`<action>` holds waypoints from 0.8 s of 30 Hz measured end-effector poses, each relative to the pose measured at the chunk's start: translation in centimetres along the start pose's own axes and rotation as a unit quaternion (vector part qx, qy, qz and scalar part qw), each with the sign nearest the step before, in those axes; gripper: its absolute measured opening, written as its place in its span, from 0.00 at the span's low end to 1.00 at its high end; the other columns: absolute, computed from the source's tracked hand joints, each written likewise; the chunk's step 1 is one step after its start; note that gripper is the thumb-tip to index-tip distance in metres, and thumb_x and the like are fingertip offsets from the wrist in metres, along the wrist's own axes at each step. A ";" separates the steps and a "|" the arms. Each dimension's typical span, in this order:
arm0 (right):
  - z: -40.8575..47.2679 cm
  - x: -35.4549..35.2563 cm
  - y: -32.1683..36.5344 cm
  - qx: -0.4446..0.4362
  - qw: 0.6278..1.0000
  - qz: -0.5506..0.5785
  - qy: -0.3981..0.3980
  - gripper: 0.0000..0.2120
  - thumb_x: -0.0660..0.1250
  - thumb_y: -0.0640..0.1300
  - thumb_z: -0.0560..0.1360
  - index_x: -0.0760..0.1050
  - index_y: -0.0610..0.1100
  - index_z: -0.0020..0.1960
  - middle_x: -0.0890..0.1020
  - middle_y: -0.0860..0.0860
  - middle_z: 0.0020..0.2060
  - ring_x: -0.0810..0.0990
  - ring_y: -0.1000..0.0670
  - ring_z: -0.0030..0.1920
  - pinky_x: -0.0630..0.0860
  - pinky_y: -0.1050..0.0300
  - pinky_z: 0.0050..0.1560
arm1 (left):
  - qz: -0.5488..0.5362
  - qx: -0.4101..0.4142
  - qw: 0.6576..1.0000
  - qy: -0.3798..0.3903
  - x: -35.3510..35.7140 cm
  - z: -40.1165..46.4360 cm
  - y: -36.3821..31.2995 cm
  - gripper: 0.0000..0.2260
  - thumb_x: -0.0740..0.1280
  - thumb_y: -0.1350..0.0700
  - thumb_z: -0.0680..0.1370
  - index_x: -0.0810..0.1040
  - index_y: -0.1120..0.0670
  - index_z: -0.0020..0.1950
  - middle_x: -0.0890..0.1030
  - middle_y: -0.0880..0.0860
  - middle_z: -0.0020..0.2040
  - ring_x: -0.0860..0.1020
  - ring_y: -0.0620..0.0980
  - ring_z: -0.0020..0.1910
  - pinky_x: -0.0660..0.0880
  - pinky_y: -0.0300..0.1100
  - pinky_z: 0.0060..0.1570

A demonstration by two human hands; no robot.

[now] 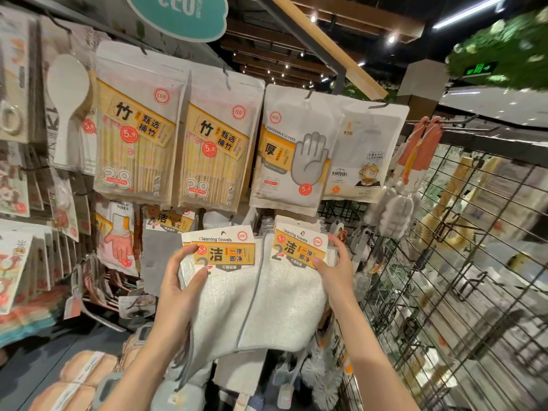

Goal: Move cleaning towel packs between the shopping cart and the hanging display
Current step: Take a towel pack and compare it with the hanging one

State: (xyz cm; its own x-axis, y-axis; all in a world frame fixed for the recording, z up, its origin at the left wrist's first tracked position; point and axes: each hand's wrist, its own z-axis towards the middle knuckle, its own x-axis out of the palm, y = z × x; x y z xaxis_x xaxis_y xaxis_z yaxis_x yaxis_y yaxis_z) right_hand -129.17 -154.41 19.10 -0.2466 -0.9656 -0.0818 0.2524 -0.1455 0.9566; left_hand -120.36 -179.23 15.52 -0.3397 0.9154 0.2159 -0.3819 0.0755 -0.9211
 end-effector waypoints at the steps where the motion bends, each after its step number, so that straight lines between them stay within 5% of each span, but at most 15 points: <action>1: 0.3 0.0 -0.1 0.002 1.000 -0.001 -0.001 0.28 0.66 0.29 0.73 0.68 0.49 0.68 0.68 0.56 0.59 0.67 0.56 0.59 0.69 0.63 0.55 | 0.004 0.001 1.000 -0.002 -0.1 0.1 0.1 0.17 0.65 0.61 0.78 0.73 0.41 0.59 0.74 0.40 0.61 0.71 0.44 0.64 0.67 0.47 0.63; 10: 3.4 1.3 -2.1 -0.001 0.999 -0.038 -0.003 0.29 0.67 0.28 0.71 0.68 0.54 0.63 0.71 0.54 0.63 0.69 0.50 0.65 0.70 0.48 0.65 | 0.023 0.025 0.999 -0.015 0.3 0.8 0.0 0.17 0.65 0.64 0.77 0.73 0.45 0.61 0.74 0.35 0.58 0.71 0.33 0.60 0.67 0.38 0.57; 13: 4.2 1.6 -2.5 -0.017 0.998 -0.064 -0.003 0.24 0.66 0.28 0.71 0.70 0.54 0.55 0.72 0.54 0.62 0.70 0.49 0.65 0.70 0.47 0.65 | 0.026 0.026 0.999 -0.019 0.4 0.8 -0.1 0.17 0.65 0.64 0.77 0.73 0.46 0.61 0.74 0.34 0.58 0.70 0.27 0.56 0.66 0.32 0.53; 18: 5.3 2.1 -2.7 -0.009 0.992 -0.127 -0.001 0.15 0.65 0.29 0.73 0.76 0.47 0.52 0.70 0.50 0.57 0.68 0.54 0.58 0.64 0.61 0.59 | 0.027 0.024 0.999 -0.020 0.4 0.7 0.1 0.17 0.65 0.64 0.77 0.73 0.47 0.61 0.75 0.37 0.58 0.71 0.28 0.56 0.66 0.32 0.53; 24: 6.0 2.6 -2.5 0.001 0.991 -0.136 -0.006 0.17 0.66 0.28 0.72 0.78 0.43 0.56 0.68 0.51 0.54 0.68 0.54 0.56 0.63 0.62 0.61 | 0.032 0.027 0.999 -0.018 0.4 0.6 0.0 0.17 0.65 0.64 0.77 0.73 0.44 0.59 0.74 0.37 0.59 0.70 0.30 0.58 0.66 0.32 0.54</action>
State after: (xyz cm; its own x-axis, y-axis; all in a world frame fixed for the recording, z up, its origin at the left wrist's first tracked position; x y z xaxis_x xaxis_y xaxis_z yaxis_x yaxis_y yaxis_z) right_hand -136.03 -155.23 18.16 -0.3154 -0.8883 -0.3338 0.1726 -0.3996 0.9003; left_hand -121.03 -179.13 15.78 -0.3951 0.9029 0.1695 -0.4042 -0.0051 -0.9146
